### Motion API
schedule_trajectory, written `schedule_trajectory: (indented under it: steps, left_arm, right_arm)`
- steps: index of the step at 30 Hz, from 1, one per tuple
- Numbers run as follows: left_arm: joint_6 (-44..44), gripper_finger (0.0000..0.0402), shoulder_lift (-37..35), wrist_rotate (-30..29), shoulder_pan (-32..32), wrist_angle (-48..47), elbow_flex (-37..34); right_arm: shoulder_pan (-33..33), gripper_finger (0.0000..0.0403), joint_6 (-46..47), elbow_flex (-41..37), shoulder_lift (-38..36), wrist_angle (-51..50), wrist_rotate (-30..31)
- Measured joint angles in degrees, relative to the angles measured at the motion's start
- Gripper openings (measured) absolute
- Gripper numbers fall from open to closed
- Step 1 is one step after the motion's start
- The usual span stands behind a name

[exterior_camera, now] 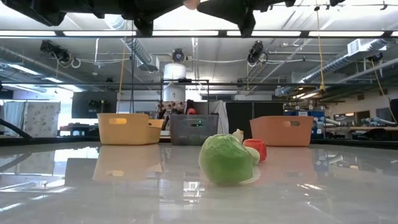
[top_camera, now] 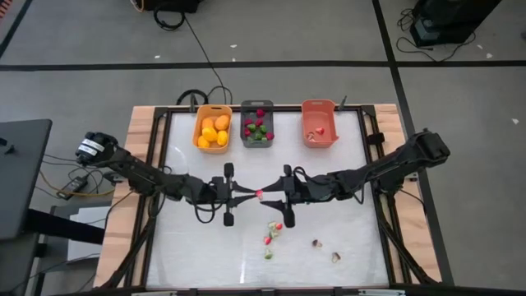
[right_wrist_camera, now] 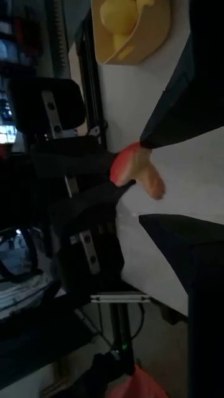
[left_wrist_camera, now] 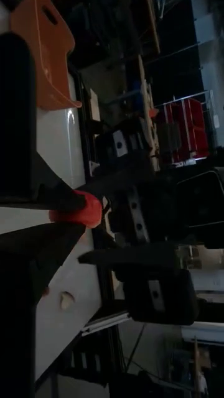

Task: Sort produce into baskets
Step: Put the red mushroom into the orange bin

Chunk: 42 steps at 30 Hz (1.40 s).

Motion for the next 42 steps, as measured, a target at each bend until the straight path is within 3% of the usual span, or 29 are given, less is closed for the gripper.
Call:
schedule_trajectory:
  steps: [5, 12, 15, 18, 24, 30, 36, 39, 42]
  left_arm:
    - [0.0, 0.0044, 0.0, 0.0, 0.1, 0.3, 0.1]
    - [-0.4, 0.0044, 0.0, -0.2, 0.2, 1.5, 0.1]
    - [-1.8, 0.0048, 0.0, 6.4, 0.2, 0.8, 0.2]
    - [-3.5, 0.0055, 0.1, 14.4, -0.3, -2.8, 0.2]
    - [-8.1, 0.0057, 0.1, 9.2, 0.1, -12.5, 0.1]
    - [-10.9, 0.0057, 0.1, 7.3, 0.2, -17.4, 0.1]
    - [-11.2, 0.0058, 0.1, 7.4, 0.1, -17.6, 0.1]
    - [-14.8, 0.0058, 0.2, 8.3, -0.1, -17.5, 0.1]
    - [-15.5, 0.0064, 1.9, 12.4, -1.4, -16.2, 0.1]
  right_arm:
    - [-0.1, 0.0153, 0.4, 0.0, 0.4, 0.3, 3.0]
    - [-0.1, 0.0015, 0.2, 0.0, 0.4, 0.5, 5.8]
    - [-0.1, 0.0008, 1.8, 0.0, 0.0, -1.6, 6.9]
    - [-0.8, 0.0005, 3.5, 0.0, -1.7, -7.3, 12.5]
    - [-3.2, 0.0002, 6.2, 0.0, -8.1, -24.1, 21.0]
    - [-14.1, 0.0004, 11.3, 0.1, -14.2, -48.0, 24.5]
    - [-25.0, 0.0011, 12.5, 0.0, -13.7, -58.9, 26.4]
    - [-28.3, 0.0036, 12.0, 0.0, -12.2, -62.1, 24.0]
    - [-30.5, 0.009, 11.1, 0.0, -11.3, -63.3, 22.8]
